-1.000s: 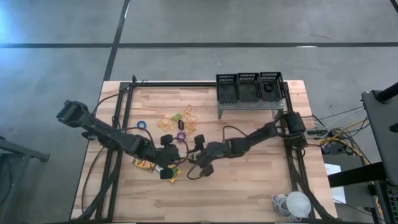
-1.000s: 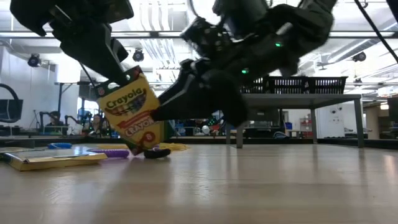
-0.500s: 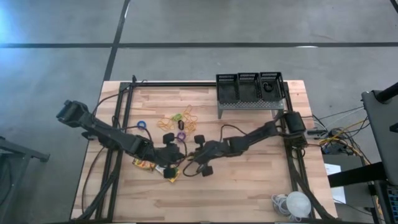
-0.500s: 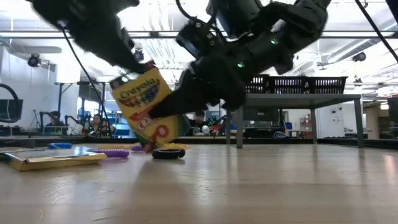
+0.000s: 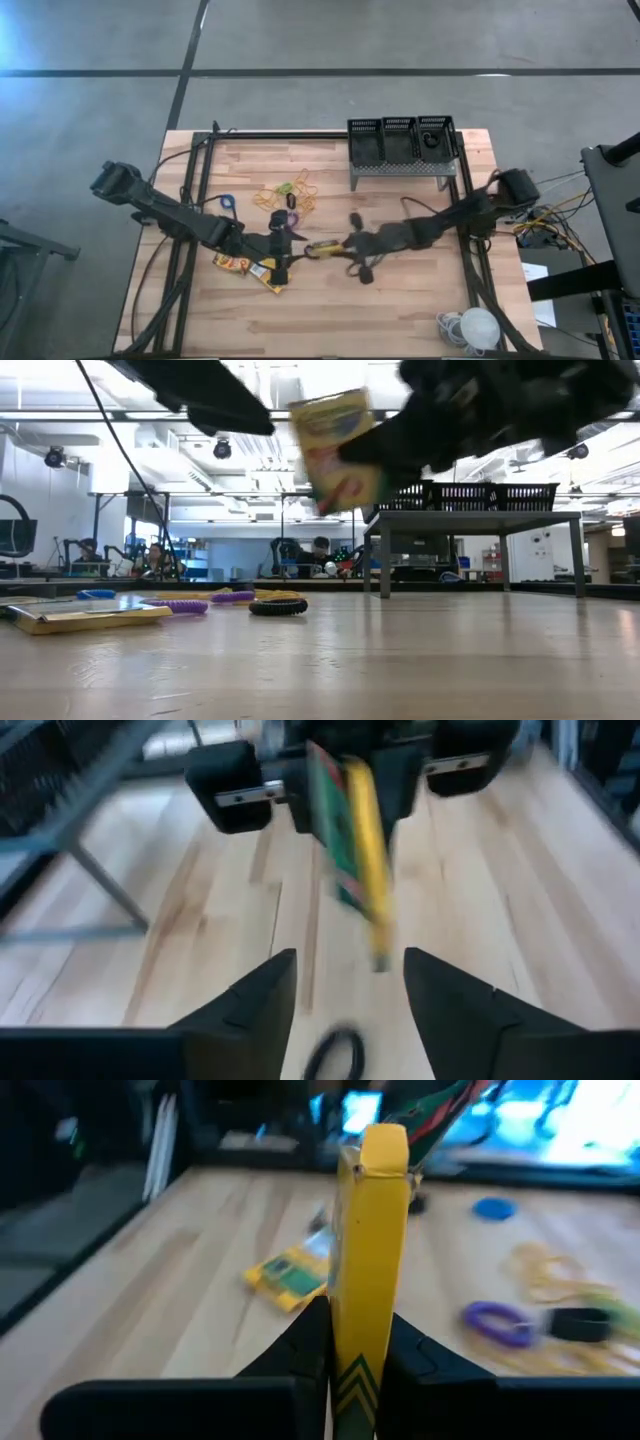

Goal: Pick & Place Office Desk Supplies
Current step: Put the yellow crayon box into the middle black basket on the shelf

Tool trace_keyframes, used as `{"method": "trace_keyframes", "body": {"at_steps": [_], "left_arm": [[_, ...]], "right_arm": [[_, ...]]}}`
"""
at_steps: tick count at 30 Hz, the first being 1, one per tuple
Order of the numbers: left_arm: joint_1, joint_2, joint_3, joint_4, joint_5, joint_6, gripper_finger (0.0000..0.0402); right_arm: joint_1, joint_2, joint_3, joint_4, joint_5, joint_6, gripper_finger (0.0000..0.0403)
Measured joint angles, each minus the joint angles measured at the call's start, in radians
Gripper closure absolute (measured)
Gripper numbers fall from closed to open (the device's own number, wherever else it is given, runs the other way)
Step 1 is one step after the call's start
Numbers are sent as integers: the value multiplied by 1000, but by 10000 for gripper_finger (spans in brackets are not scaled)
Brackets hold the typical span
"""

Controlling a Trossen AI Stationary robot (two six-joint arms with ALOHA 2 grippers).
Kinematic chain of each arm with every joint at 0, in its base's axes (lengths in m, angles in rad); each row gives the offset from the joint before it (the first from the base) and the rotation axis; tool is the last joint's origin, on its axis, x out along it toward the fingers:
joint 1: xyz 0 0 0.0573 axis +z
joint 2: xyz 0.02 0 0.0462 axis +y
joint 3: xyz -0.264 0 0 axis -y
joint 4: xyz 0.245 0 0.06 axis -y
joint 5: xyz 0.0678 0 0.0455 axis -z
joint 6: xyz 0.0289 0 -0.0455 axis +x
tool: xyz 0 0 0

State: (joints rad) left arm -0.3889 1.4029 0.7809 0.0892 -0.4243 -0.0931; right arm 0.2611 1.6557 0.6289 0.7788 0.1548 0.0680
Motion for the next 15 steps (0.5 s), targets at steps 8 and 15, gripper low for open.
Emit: {"method": "trace_keyframes", "body": {"at_steps": [8, 15], "left_arm": [[22, 92, -243, 700, -2, 155, 207], [68, 255, -217, 977, 5, 202, 207]], "right_arm": [[3, -149, -206, 347, 46, -2, 365], [1, -177, -242, 430, 72, -43, 365]]}}
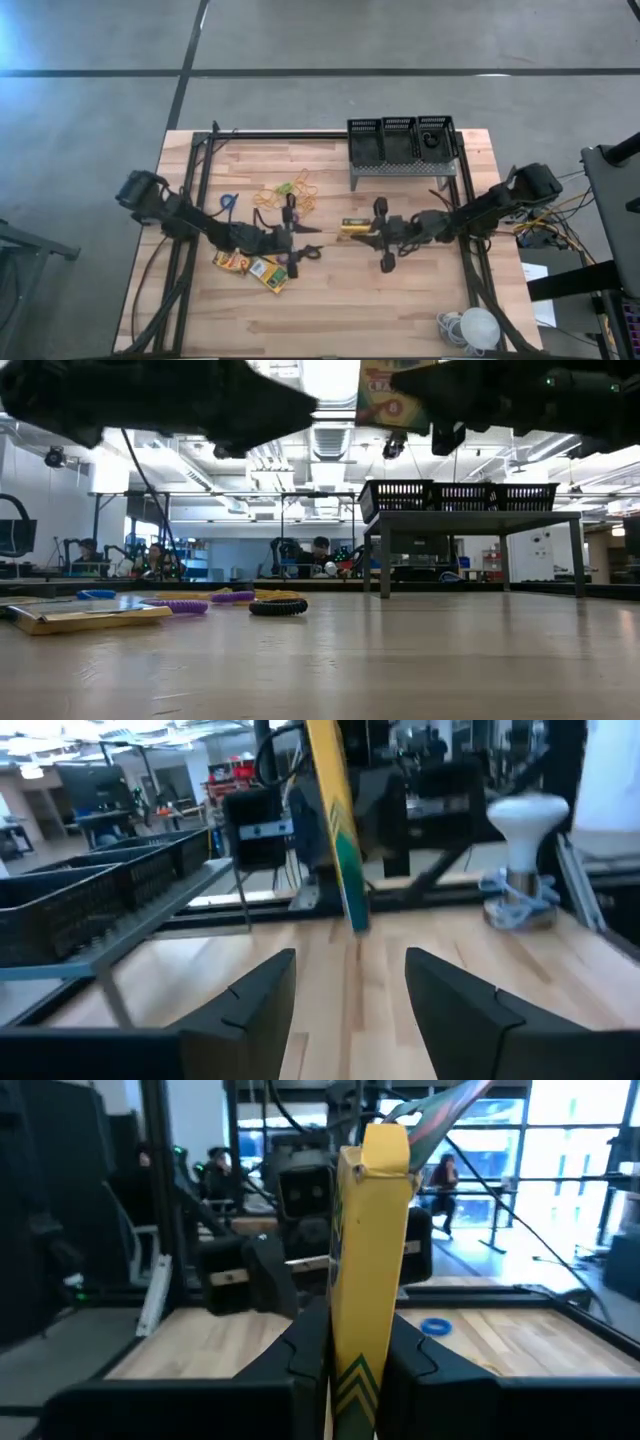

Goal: Pick & Place Office Desk Supplies
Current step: Put the yellow crayon box into the middle black basket on the shelf

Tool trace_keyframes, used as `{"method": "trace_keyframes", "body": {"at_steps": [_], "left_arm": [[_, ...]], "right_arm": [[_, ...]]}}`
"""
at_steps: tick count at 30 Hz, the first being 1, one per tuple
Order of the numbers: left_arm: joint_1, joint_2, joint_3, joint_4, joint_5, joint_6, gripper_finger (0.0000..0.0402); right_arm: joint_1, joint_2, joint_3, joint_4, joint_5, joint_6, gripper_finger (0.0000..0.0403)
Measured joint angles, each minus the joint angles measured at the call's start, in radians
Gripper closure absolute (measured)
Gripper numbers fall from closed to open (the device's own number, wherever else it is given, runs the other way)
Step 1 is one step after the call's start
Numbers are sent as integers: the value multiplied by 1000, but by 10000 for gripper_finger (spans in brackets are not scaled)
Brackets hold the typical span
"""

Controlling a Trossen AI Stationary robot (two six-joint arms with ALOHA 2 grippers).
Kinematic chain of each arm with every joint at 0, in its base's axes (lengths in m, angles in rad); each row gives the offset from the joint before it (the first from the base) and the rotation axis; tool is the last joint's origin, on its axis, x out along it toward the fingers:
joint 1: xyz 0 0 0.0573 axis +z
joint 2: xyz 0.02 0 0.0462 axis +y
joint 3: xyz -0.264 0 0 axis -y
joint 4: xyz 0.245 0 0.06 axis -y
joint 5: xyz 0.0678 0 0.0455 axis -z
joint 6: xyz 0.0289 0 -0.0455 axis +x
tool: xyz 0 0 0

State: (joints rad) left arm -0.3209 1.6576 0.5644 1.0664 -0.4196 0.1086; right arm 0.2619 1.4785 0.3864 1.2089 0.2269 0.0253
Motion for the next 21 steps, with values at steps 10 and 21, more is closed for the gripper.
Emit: {"method": "trace_keyframes", "body": {"at_steps": [10, 21], "left_arm": [[24, 29, 199, -156, 28, -40, 184], [30, 43, 277, -322, 18, -186, 134]], "right_arm": [[0, 0, -48, 3, 12, 82, 365], [16, 9, -67, 0, 10, 105, 365]]}}
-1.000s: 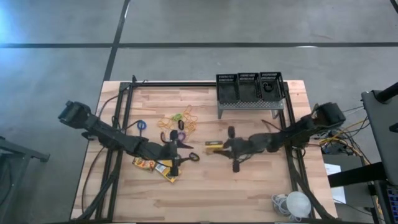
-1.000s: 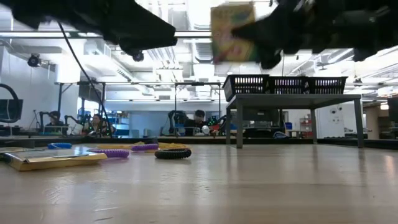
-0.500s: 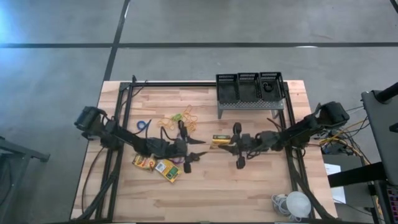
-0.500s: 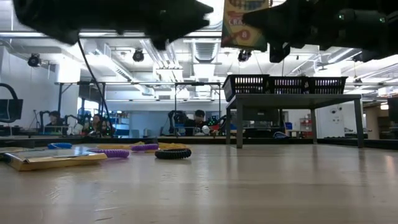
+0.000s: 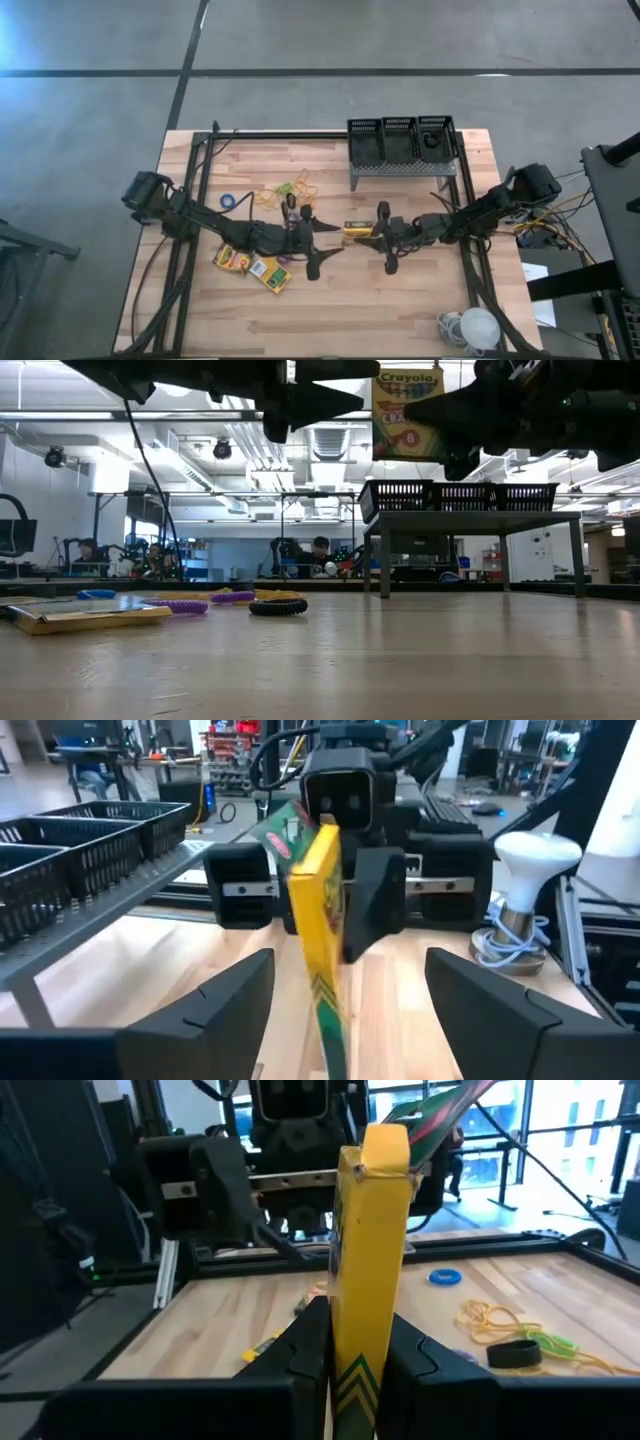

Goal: Pick & Place Office Desk Supplies
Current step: Put the yellow crayon box into the middle black basket on the shelf

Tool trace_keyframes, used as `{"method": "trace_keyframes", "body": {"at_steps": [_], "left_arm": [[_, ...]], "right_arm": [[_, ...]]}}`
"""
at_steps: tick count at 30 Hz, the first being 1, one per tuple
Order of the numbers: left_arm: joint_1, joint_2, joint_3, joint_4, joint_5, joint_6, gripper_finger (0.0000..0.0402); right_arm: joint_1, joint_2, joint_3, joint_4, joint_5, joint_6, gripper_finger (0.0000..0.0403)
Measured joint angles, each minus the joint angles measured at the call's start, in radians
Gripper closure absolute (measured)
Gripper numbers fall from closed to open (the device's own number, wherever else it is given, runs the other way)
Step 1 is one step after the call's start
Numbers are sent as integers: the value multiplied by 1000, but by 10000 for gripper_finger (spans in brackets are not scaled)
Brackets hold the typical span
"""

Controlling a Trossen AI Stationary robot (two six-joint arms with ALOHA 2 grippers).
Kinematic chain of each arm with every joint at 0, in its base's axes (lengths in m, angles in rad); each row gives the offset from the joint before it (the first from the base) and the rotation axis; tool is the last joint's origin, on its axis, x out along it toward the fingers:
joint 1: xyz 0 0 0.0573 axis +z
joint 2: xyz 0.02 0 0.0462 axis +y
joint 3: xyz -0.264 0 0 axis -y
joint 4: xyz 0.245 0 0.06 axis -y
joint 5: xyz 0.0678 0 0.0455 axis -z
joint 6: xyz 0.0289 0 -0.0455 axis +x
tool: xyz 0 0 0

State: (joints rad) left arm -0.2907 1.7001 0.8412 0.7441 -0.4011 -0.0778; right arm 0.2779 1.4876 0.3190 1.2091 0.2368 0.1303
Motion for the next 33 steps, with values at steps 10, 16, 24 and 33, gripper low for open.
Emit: {"method": "trace_keyframes", "body": {"at_steps": [10, 16, 24, 33], "left_arm": [[71, 0, -2, 57, 38, -2, 205], [107, 0, 5, 69, 182, -1, 263], [111, 84, 78, 65, 238, -1, 327], [113, 113, 153, -28, 234, -23, 375]], "right_arm": [[1, 0, 1, 1, 1, -3, 364], [-1, 0, 2, 0, 1, -12, 364], [-1, 0, 2, -2, -1, -7, 364], [-1, -79, 2, -243, -5, 51, 321]]}}
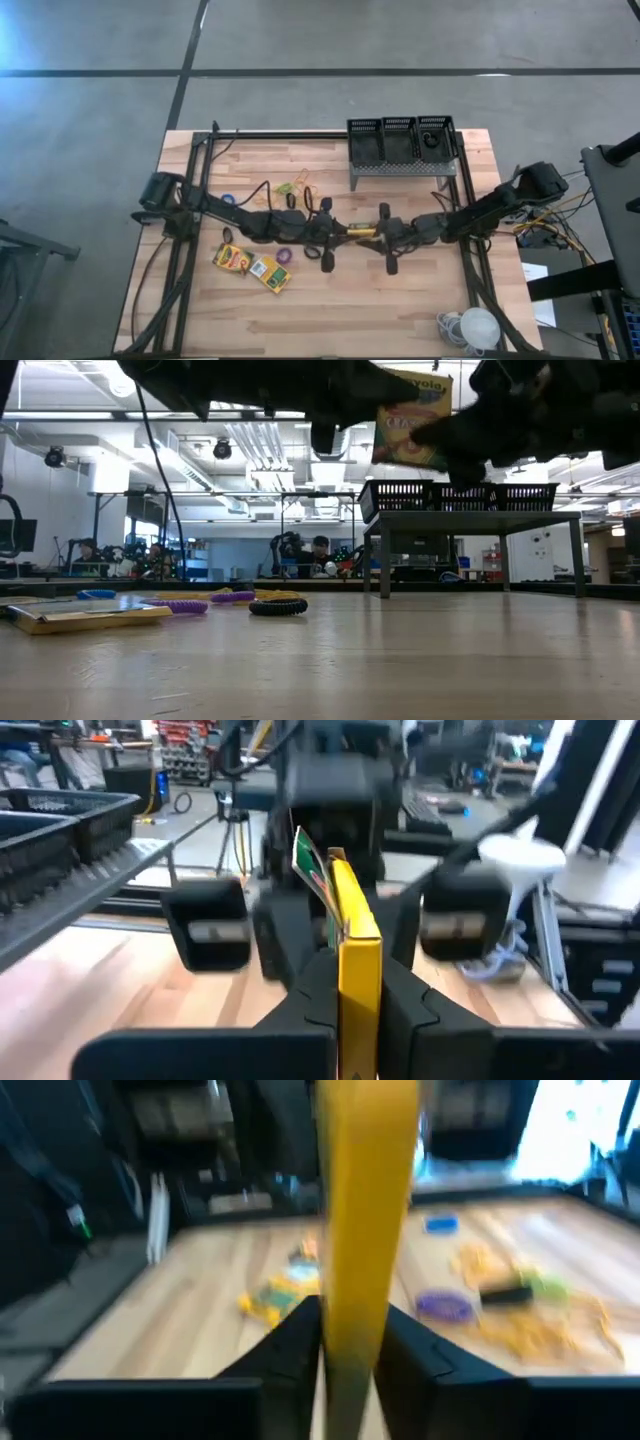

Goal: Pick & Place Office Desk Supplies
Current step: Put the yellow crayon box into the middle black basket on the shelf

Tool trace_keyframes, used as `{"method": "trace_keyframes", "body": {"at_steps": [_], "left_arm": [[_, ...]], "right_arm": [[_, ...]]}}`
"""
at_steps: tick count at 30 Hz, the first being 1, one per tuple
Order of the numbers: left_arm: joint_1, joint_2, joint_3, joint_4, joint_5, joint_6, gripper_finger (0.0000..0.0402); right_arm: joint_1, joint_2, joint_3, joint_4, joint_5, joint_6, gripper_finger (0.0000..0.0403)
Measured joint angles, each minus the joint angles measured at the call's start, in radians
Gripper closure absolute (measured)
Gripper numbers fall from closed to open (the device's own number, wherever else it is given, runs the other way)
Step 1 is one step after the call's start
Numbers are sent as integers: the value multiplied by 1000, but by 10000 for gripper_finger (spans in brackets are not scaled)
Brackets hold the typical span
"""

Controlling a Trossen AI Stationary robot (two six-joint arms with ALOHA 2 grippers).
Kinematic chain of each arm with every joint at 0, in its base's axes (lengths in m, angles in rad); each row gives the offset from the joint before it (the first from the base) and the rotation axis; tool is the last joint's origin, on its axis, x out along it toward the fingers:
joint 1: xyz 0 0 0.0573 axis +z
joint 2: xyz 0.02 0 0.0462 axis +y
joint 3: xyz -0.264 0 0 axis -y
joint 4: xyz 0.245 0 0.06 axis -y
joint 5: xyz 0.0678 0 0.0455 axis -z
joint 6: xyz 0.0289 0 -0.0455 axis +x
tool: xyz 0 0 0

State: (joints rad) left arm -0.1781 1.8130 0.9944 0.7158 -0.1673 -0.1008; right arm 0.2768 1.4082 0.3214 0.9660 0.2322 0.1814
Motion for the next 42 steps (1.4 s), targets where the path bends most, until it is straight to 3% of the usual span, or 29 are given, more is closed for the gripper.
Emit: {"method": "trace_keyframes", "body": {"at_steps": [6, 10, 16, 21, 25, 29, 32, 37, 42], "left_arm": [[15, -2, 37, 7, -26, -55, 375], [36, -3, 55, 34, -35, -57, 371], [73, -3, 50, 69, -18, -34, 369], [122, -3, 67, 69, 66, -39, 369], [171, 0, 100, 58, 131, -65, 368], [212, 13, 147, -8, 202, -89, 368], [215, 26, 170, -26, 222, -75, 368], [213, 36, 180, -5, 239, -53, 367], [210, 41, 179, -2, 245, -53, 367]], "right_arm": [[1, -191, 5, -405, 8, 48, 243], [28, -236, -21, -400, 81, 61, 219], [97, -286, -77, -278, 269, 29, 223], [137, -401, -78, -339, 415, 45, 235], [144, -527, -25, -538, 441, 82, 240], [145, -642, 85, -924, 510, 174, 246], [142, -680, 154, -1085, 522, 197, 248], [139, -682, 204, -1077, 514, 101, 244], [105, -645, 206, -935, 349, 9, 243]]}}
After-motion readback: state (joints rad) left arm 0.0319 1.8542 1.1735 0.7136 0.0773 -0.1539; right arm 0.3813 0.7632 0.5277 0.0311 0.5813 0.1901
